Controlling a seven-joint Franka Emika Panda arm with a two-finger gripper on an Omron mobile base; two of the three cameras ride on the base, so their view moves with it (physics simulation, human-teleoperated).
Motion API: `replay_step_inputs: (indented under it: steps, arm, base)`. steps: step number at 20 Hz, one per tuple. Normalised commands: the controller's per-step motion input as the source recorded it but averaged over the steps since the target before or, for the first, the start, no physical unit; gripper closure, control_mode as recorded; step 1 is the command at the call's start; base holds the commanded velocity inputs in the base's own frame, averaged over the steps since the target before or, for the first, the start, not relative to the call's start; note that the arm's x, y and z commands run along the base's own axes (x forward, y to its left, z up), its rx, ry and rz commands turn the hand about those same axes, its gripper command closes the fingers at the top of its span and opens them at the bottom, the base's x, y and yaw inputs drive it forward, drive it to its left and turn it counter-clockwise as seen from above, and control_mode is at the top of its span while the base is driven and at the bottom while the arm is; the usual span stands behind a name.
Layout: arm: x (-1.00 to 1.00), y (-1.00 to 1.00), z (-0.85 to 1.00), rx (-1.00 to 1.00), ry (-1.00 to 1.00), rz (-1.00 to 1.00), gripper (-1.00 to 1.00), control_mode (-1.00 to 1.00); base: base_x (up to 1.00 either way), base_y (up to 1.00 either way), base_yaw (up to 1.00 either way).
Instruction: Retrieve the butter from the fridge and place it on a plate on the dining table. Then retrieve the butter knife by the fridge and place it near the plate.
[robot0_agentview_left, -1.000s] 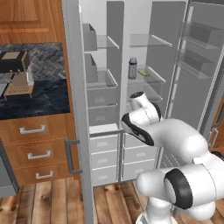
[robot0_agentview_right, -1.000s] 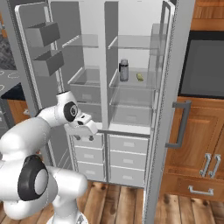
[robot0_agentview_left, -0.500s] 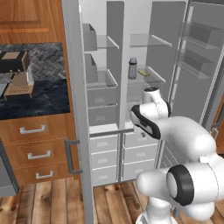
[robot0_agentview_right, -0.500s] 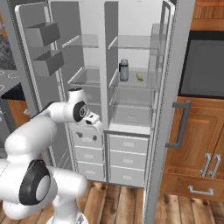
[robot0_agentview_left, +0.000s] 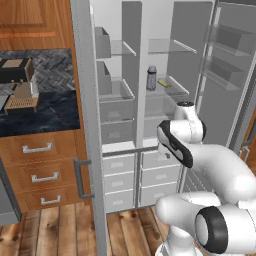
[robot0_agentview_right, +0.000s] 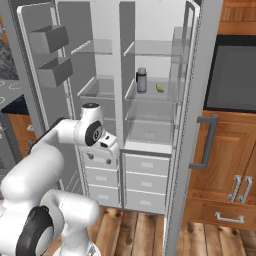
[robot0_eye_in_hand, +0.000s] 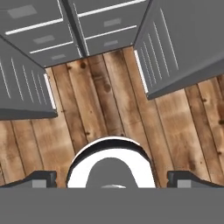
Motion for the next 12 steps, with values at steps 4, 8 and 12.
replay_step_inputs:
  steps: [4, 8, 12]
  arm:
    - [-0.25, -0.08, 0.0, 0.01, -0.26, 0.08, -1.0, -1.0]
    - [-0.28, 0.0, 0.15, 0.0, -0.24, 0.03, -1.0, -1.0]
    - [0.0, 0.0, 0.52, 0.0, -0.08, 0.04, -1.0, -1.0]
  base:
    - [0.0, 0.0, 0.0]
    - [0.0, 0.0, 0.0]
    - [0.0, 0.0, 0.0]
